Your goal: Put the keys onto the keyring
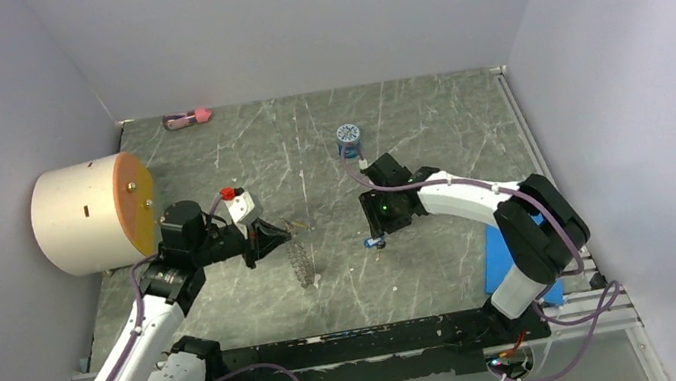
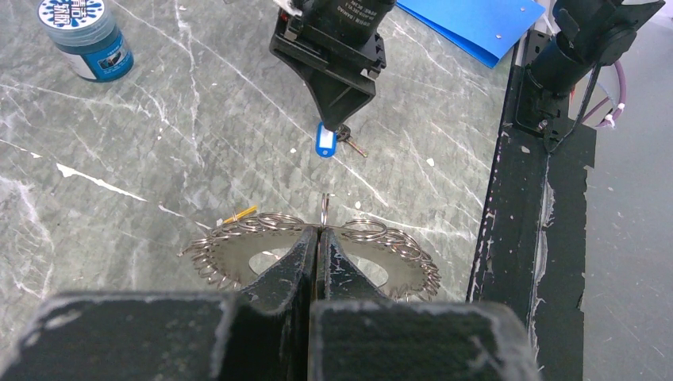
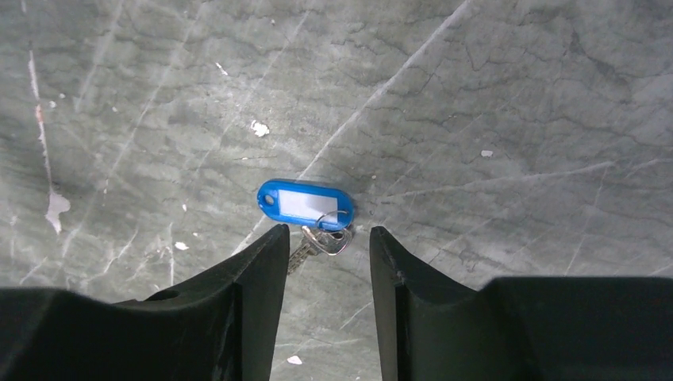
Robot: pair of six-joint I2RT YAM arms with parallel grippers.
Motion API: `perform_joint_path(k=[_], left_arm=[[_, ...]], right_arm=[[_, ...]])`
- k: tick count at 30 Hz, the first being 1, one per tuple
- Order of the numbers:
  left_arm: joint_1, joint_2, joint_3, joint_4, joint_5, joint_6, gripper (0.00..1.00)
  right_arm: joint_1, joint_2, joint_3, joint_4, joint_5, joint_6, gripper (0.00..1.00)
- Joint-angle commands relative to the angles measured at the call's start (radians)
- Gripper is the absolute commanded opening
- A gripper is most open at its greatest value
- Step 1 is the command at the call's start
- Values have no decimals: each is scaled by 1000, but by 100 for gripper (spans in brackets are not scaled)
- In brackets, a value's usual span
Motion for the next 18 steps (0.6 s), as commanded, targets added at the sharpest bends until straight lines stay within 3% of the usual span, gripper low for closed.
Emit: perform_joint_path(k=[1, 13, 18], left_arm=[[4, -1, 50, 24, 29, 18, 3], [4, 0, 52, 21, 28, 22, 3], [4, 0, 52, 20, 27, 23, 3]], right_arm=[[12, 30, 53, -23, 49, -7, 44], [42, 84, 54, 4, 68, 17, 37], [49, 60, 58, -11, 106, 12, 22]])
